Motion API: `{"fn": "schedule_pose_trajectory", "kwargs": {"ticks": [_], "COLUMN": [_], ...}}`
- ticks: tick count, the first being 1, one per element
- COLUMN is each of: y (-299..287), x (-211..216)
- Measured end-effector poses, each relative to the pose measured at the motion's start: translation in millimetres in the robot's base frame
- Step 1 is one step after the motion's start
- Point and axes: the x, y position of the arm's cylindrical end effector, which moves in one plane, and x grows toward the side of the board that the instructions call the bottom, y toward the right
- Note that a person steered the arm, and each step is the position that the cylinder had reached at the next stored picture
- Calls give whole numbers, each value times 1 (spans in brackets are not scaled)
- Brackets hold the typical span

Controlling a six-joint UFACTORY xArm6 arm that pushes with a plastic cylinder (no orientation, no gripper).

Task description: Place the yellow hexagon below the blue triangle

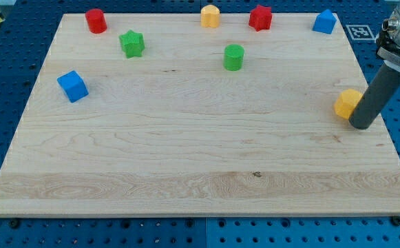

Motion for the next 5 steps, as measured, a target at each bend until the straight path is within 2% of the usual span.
{"fn": "schedule_pose_trajectory", "kwargs": {"ticks": [3,5], "y": [-15,-16], "x": [-5,-26]}}
